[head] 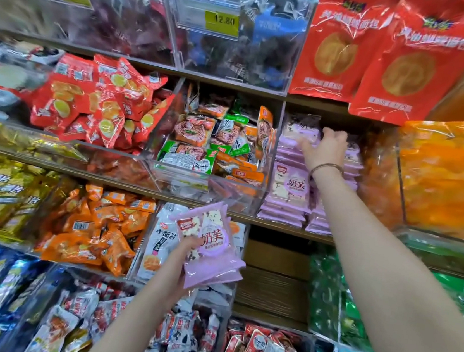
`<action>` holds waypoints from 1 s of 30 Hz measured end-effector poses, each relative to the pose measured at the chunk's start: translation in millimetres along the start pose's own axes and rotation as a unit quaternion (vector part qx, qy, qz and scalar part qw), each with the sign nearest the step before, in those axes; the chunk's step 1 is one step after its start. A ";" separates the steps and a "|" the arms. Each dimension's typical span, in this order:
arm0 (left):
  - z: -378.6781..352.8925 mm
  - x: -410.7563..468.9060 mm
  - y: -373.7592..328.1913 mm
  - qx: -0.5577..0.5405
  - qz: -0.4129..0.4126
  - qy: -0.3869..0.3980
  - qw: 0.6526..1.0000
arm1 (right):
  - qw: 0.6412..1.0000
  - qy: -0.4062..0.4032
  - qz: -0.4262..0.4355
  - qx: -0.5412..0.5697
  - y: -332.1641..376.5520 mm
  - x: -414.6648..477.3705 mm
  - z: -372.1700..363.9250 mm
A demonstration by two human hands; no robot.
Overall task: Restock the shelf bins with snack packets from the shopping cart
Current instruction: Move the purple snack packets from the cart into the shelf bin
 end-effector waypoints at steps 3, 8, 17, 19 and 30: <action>-0.9 -1.6 -1.5 -0.004 -0.010 0.014 1.000 | 0.994 -0.029 0.058 0.088 12.9 -47.9 26.1; -21.2 -4.6 3.3 0.006 -0.012 0.040 0.999 | 0.969 0.152 -0.011 0.193 -18.1 -198.4 8.0; -78.0 -17.2 24.4 0.097 0.013 0.077 0.992 | 0.942 0.175 -0.141 0.249 -57.7 -289.2 13.6; -78.6 -20.7 31.0 0.131 0.030 0.061 0.989 | 0.929 0.176 -0.162 0.281 -63.1 -293.8 16.0; -65.1 -35.6 8.2 0.144 -0.008 0.048 0.988 | 0.797 0.134 -0.278 0.520 -76.0 -285.3 13.0</action>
Point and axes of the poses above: each hand's wrist, its own x-axis towards the middle knuckle, its own z-axis out of the back of the hand, y = z × x, the point moved 8 cm from there along x, towards the middle knuckle, and after that the axes turned 15 degrees about x, right-handed, at the moved point
